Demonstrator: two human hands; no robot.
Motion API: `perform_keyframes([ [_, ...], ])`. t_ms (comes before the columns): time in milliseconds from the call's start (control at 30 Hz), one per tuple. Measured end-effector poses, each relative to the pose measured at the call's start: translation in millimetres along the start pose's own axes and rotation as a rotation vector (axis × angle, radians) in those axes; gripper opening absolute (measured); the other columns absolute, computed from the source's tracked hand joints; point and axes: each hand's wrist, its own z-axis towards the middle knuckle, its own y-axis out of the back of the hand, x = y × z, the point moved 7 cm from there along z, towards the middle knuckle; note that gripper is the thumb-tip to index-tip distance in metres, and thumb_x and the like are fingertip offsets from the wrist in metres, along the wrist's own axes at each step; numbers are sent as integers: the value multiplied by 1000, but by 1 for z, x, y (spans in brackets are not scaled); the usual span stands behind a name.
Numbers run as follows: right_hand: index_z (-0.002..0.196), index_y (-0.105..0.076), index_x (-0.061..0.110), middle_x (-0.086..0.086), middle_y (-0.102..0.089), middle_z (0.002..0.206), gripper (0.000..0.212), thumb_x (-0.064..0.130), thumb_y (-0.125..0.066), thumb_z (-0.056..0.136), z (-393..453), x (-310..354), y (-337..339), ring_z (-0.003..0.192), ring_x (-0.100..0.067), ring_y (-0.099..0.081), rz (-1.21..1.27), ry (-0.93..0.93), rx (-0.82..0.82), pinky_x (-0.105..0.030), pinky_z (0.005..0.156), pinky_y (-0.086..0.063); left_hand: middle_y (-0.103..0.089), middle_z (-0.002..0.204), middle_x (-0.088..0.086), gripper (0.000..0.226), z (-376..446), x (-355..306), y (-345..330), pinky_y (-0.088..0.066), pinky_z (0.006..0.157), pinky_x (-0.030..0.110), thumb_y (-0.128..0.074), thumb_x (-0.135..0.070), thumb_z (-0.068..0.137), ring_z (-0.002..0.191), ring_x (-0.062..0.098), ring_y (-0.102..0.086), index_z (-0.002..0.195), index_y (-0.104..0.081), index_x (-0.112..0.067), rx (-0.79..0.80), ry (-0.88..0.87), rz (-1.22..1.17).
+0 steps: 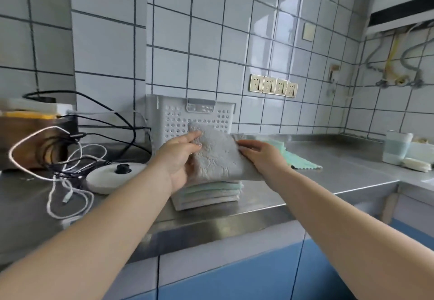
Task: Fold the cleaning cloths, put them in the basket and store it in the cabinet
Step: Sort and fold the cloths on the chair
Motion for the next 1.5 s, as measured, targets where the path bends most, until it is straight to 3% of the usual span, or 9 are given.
perform_keyframes([
  [133, 118, -66, 21, -1, -67, 114, 29, 23, -61, 89, 29, -1, -20, 88, -11, -55, -165, -16, 64, -20, 76, -41, -37, 148, 9, 45, 23, 13, 24, -12, 112, 33, -47, 9, 90, 140, 20, -25, 133, -51, -7, -57, 19, 82],
  [300, 121, -65, 17, -1, -63, 123, 32, 24, -59, 90, 45, -8, -40, 101, -15, -56, -255, -15, 130, -21, 85, -39, -42, 144, 12, 43, 38, 20, 39, -27, 106, 27, -48, 10, 90, 131, 21, -38, 131, -52, -4, -150, 86, 116],
  [467, 114, -68, 18, 2, -66, 116, 27, 24, -60, 89, 54, -13, -57, 96, -12, -56, -265, -23, 158, -25, 91, -44, -56, 119, 9, 42, 37, 27, 50, -47, 42, 16, -48, 7, 91, 78, 9, -52, 128, -56, -10, -186, 127, 89],
  [767, 112, -69, 17, -1, -66, 115, 25, 22, -61, 89, 60, -22, -61, 98, -14, -56, -334, -37, 202, -26, 93, -44, -53, 126, 5, 43, 41, 35, 54, -43, 49, 8, -55, 4, 89, 87, 9, -53, 129, -54, -10, -176, 82, 282],
  [967, 126, -57, 27, -2, -55, 134, 35, 22, -53, 92, 71, -8, -55, 117, -21, -54, -585, 90, 150, -26, 92, -41, -31, 150, 6, 65, 39, 8, 57, -35, 88, 25, -56, -14, 89, 126, 23, -43, 146, -28, -26, -301, -92, 614],
  [1067, 123, -59, 29, -1, -56, 133, 31, 25, -47, 95, 74, 17, -50, 113, -21, -57, -661, 195, 77, -29, 88, -45, -34, 150, 3, 57, 46, -14, 30, -44, 82, 27, -49, -24, 94, 92, 18, -59, 147, -27, -23, -183, -226, 823],
  [1200, 127, -57, 27, -1, -56, 134, 33, 22, -40, 98, 68, 37, -72, 116, -22, -55, -752, 264, 219, -29, 89, -45, -40, 147, 7, 46, 71, -6, -5, -43, 96, 31, -41, -23, 97, 123, 25, -49, 142, -37, -15, 21, -131, 1245],
  [1333, 133, -51, 22, -8, -55, 134, 36, 25, -35, 101, 52, 21, -102, 118, -27, -52, -854, 238, 504, -30, 93, -41, -61, 113, 16, 32, 71, 14, -18, -41, 70, 31, -37, -10, 95, 98, 28, -59, 119, -57, -3, 137, -29, 1506],
  [1500, 139, -43, 20, -5, -40, 147, 41, 32, -30, 102, 39, -8, -111, 133, -24, -37, -712, 113, 631, -32, 108, -25, -50, 133, 17, 39, 66, 42, 0, -37, 103, 37, -24, -27, 99, 121, 32, -47, 126, -48, -13, 243, 75, 1478],
])
